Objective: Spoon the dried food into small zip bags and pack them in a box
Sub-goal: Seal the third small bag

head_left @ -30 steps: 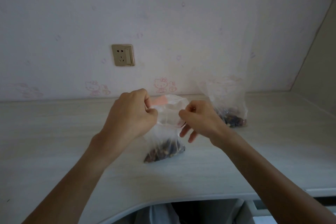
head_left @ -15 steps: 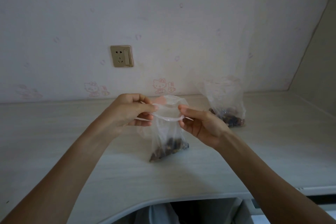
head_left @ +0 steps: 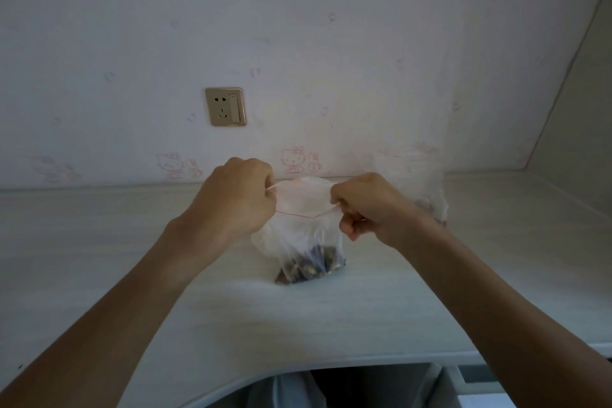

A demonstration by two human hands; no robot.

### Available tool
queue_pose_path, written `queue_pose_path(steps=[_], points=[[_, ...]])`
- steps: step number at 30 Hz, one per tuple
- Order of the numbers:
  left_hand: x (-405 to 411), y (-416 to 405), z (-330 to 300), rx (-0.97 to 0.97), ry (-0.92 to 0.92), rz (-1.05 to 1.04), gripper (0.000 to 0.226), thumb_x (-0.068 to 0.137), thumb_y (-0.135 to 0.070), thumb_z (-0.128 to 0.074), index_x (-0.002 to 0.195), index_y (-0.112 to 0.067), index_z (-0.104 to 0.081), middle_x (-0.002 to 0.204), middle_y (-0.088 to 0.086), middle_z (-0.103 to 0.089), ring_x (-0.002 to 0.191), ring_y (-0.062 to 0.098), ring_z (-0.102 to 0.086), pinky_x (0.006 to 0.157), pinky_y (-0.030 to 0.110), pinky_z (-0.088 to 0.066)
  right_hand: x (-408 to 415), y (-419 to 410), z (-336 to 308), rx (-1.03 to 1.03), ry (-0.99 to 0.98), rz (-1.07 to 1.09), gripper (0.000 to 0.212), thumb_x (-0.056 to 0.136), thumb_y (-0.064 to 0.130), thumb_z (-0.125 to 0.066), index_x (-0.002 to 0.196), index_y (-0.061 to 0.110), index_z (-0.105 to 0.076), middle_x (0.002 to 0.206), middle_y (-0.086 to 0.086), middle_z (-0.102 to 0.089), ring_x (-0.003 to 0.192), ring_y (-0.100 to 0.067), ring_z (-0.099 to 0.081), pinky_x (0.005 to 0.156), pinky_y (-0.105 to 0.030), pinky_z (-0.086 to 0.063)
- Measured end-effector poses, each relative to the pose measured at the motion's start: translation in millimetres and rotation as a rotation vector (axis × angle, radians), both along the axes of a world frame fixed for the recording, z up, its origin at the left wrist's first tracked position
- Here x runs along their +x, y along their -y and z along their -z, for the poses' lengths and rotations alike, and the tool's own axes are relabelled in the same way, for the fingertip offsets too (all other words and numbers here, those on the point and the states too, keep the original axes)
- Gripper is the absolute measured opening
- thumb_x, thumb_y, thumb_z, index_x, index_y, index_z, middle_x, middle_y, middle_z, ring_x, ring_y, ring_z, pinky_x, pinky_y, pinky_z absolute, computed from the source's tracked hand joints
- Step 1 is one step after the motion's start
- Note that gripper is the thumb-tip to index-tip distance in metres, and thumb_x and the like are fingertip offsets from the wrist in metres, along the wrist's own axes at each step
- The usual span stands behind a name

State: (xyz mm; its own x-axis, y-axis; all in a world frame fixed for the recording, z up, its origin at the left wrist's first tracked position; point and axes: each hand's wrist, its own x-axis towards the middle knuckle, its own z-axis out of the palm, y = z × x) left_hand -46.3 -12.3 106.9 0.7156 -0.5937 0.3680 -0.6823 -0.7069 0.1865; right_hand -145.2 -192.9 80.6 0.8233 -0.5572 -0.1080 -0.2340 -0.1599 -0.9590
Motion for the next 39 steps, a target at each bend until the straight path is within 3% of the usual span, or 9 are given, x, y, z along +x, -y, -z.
queue_pose_path(steps=[5,11,16,19,23,27,30,34,39], points=[[11,-5,5,-0.258,-0.324,0.115,0.006,0.089,-0.027,-0.08,0.084,-0.025,-0.078,0.08,-0.008,-0.072,0.067,0.009,-0.066,0.07,0.036,-0.062,-6,13,-4,0.08,-0.033,-0.093,0.006,0.085,0.005,-0.075,0.089,0.002,-0.07,0.063,-0.005,-0.058,0.05,-0.016,-0.061,0.046,-0.027,-0.052],[10,9,2,-0.487,-0.562,0.202,0.013,0.079,-0.029,-0.091,0.083,-0.021,-0.081,0.067,-0.007,-0.065,0.057,0.006,-0.061,0.049,0.02,-0.052,2,9,-6,-0.266,0.111,-0.067,0.027,0.081,-0.009,-0.073,0.072,0.008,-0.055,0.057,-0.003,-0.059,0.044,-0.014,-0.06,0.042,-0.028,-0.05],[12,11,-1,-0.415,-0.339,0.245,0.024,0.075,-0.005,-0.086,0.074,-0.028,-0.079,0.061,-0.014,-0.069,0.047,0.005,-0.063,0.054,0.022,-0.058,5,-3,-5,-0.764,0.131,-0.03,0.031,0.072,-0.015,-0.051,0.07,0.016,-0.053,0.059,0.0,-0.057,0.044,-0.02,-0.057,0.048,-0.031,-0.047],[20,3,-5,-0.307,-0.263,0.277,0.029,0.076,-0.003,-0.084,0.074,-0.032,-0.077,0.068,-0.017,-0.071,0.053,0.005,-0.067,0.059,0.023,-0.06,6,5,-14,-0.569,0.041,-0.076,0.02,0.084,-0.011,-0.057,0.079,0.008,-0.056,0.068,-0.01,-0.064,0.044,-0.019,-0.066,0.046,-0.033,-0.056],[34,-14,-13,-0.286,-0.515,0.416,0.022,0.083,-0.006,-0.086,0.077,-0.026,-0.078,0.084,-0.008,-0.076,0.07,0.011,-0.073,0.062,0.035,-0.065,-4,24,-25,-0.195,0.004,-0.228,0.012,0.09,0.003,-0.073,0.084,0.005,-0.063,0.076,-0.014,-0.068,0.063,-0.022,-0.073,0.052,-0.033,-0.059],[37,-16,-11,-0.258,-0.522,0.57,0.02,0.088,-0.008,-0.081,0.082,-0.027,-0.077,0.096,-0.002,-0.078,0.082,0.012,-0.075,0.063,0.029,-0.063,-8,29,-20,-0.131,-0.011,-0.338,0.012,0.094,0.016,-0.074,0.091,0.005,-0.07,0.091,-0.014,-0.073,0.077,-0.025,-0.075,0.059,-0.034,-0.059],[37,-17,-5,-0.286,-0.548,0.634,0.003,0.095,-0.036,-0.074,0.098,-0.035,-0.073,0.106,-0.007,-0.078,0.095,0.009,-0.076,0.07,0.024,-0.06,-9,32,-19,-0.153,0.018,-0.317,0.024,0.096,0.029,-0.071,0.091,0.006,-0.075,0.098,-0.017,-0.074,0.076,-0.023,-0.073,0.058,-0.031,-0.056],[39,-25,23,-0.338,-0.641,0.623,0.053,0.078,-0.072,-0.076,0.125,-0.05,-0.062,0.132,-0.02,-0.068,0.123,0.001,-0.065,0.098,0.024,-0.052,-14,36,-11,-0.133,0.105,-0.253,0.041,0.096,0.047,-0.067,0.096,0.007,-0.076,0.089,-0.011,-0.07,0.072,-0.021,-0.071,0.054,-0.03,-0.054],[33,-18,78,-0.469,-0.782,0.549,0.089,0.064,-0.051,-0.094,0.143,-0.036,-0.055,0.135,-0.014,-0.069,0.125,0.008,-0.066,0.099,0.031,-0.056,-19,44,26,-0.083,0.271,-0.178,0.045,0.096,0.054,-0.062,0.103,0.011,-0.074,0.103,-0.007,-0.073,0.094,-0.023,-0.073,0.072,-0.036,-0.057]])
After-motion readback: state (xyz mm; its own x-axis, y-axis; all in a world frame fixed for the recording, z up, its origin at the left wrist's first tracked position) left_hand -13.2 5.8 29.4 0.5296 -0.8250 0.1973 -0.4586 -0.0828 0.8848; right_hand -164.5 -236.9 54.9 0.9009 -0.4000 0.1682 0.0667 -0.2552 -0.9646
